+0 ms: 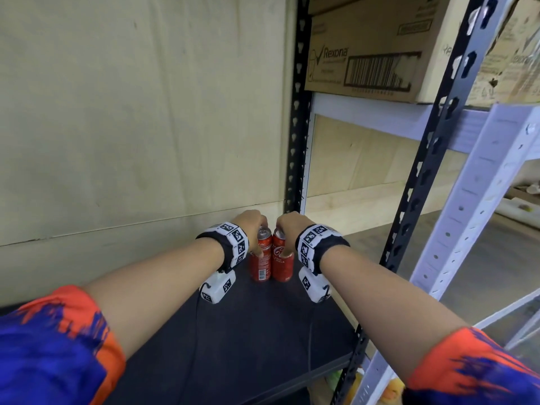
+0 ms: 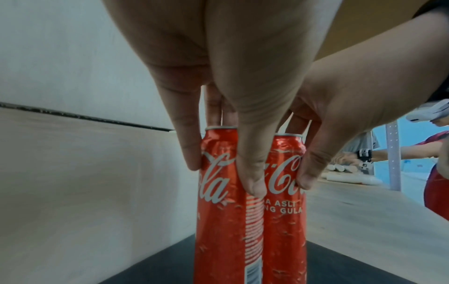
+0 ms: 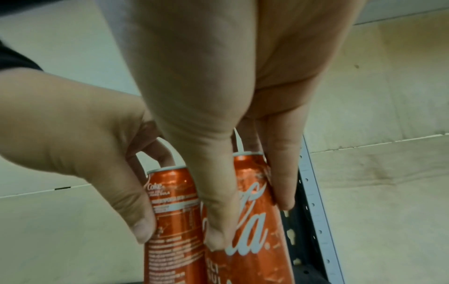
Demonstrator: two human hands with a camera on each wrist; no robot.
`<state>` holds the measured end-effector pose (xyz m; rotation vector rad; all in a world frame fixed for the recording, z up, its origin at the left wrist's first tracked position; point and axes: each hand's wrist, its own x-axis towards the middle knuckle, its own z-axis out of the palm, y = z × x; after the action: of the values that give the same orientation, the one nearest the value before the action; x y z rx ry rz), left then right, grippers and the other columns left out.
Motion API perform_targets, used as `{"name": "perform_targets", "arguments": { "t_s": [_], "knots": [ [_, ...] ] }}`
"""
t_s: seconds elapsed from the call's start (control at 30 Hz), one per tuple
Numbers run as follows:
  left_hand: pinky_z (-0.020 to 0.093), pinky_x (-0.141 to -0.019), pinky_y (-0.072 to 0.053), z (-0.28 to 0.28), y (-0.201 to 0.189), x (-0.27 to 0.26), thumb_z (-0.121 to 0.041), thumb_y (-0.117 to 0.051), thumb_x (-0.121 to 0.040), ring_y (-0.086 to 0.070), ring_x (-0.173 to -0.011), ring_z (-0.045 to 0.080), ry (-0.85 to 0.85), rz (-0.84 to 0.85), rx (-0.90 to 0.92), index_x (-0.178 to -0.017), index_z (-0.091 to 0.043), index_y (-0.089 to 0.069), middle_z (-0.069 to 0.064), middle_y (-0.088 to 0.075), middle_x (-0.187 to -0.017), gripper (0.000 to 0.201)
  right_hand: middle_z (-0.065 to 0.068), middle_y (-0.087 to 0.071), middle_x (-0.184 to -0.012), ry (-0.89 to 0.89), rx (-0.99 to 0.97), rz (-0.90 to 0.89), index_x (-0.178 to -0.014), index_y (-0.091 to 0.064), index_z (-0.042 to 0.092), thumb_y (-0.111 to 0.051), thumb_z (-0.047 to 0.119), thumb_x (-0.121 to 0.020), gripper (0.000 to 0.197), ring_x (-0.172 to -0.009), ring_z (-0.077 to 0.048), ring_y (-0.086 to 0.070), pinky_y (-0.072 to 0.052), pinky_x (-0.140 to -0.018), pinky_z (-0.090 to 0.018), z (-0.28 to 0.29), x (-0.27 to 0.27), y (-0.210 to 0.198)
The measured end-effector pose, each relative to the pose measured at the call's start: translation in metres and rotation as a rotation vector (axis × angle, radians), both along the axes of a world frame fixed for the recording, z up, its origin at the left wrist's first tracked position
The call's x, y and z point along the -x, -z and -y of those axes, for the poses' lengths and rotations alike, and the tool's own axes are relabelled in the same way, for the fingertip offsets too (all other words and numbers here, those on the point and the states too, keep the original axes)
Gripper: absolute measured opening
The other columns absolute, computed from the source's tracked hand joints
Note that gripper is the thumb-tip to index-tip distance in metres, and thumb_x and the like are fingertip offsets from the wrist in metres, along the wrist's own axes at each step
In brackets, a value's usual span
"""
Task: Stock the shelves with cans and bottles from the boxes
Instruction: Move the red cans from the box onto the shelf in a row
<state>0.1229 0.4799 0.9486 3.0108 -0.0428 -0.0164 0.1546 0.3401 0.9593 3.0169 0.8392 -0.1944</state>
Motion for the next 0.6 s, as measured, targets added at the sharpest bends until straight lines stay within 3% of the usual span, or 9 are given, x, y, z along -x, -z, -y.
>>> {"name": "perform_targets", "arguments": {
  "t_s": [0.1,0.2,0.3,0.5,0.53,0.6],
  "knots": [
    [0.036,-0.085,-0.055,0.001,-0.003,-0.013,-0.03,-0.093,-0.068,-0.065,-0.101,0.028,-0.021,0.001,-0.029,-0.117,-0.009,-0.067,0.009,-0.061,-0.116,0.06,-0.014,-0.066,-0.107,0.027,-0.048,-0.014,-0.109,-0.064,0.0,-0.086,0.017,-0.078,0.042,-0.096,-0.029,-0.067,-0.05,-0.072,-0.03,-0.005,-0.014,-0.001],
    [0.035,-0.081,-0.055,-0.001,-0.005,-0.024,-0.031,-0.095,-0.065,-0.067,-0.097,0.028,-0.051,-0.009,-0.047,-0.113,-0.008,-0.069,0.011,-0.064,-0.113,0.06,-0.015,-0.062,-0.097,0.047,-0.103,0.001,-0.091,-0.058,0.004,-0.079,0.011,-0.084,0.023,-0.081,-0.026,-0.058,-0.045,-0.069,-0.028,-0.011,-0.026,0.0],
    [0.03,-0.074,-0.048,-0.006,-0.004,-0.037,-0.029,-0.094,-0.066,-0.066,-0.099,0.028,-0.073,0.009,-0.026,-0.113,-0.008,-0.068,0.01,-0.061,-0.114,0.057,-0.013,-0.063,-0.094,0.049,-0.12,0.02,-0.076,-0.053,0.008,-0.078,0.01,-0.083,0.027,-0.079,-0.025,-0.057,-0.045,-0.068,-0.028,-0.016,-0.038,0.002],
    [0.029,-0.078,-0.045,-0.012,-0.001,-0.052,-0.03,-0.092,-0.069,-0.065,-0.103,0.028,-0.106,0.066,0.005,-0.113,-0.01,-0.068,0.01,-0.064,-0.116,0.054,-0.013,-0.066,-0.115,0.015,-0.154,0.042,-0.084,-0.055,0.012,-0.076,0.01,-0.085,0.021,-0.107,-0.029,-0.066,-0.044,-0.075,-0.028,-0.018,-0.055,0.006],
    [0.03,-0.081,-0.046,-0.013,0.0,-0.054,-0.03,-0.092,-0.069,-0.064,-0.105,0.028,-0.106,0.079,0.008,-0.114,-0.01,-0.068,0.01,-0.063,-0.117,0.055,-0.013,-0.066,-0.117,0.01,-0.176,0.051,-0.095,-0.059,0.01,-0.075,0.011,-0.085,0.019,-0.109,-0.03,-0.065,-0.045,-0.078,-0.03,-0.017,-0.056,0.007],
    [0.031,-0.087,-0.047,-0.014,0.003,-0.056,-0.031,-0.092,-0.068,-0.061,-0.108,0.026,-0.107,0.107,0.01,-0.116,-0.012,-0.066,0.009,-0.059,-0.119,0.058,-0.014,-0.063,-0.122,0.017,-0.203,0.047,-0.119,-0.058,0.008,-0.076,0.012,-0.084,0.039,-0.113,-0.032,-0.062,-0.047,-0.084,-0.032,-0.016,-0.059,0.01]
  ]
}}
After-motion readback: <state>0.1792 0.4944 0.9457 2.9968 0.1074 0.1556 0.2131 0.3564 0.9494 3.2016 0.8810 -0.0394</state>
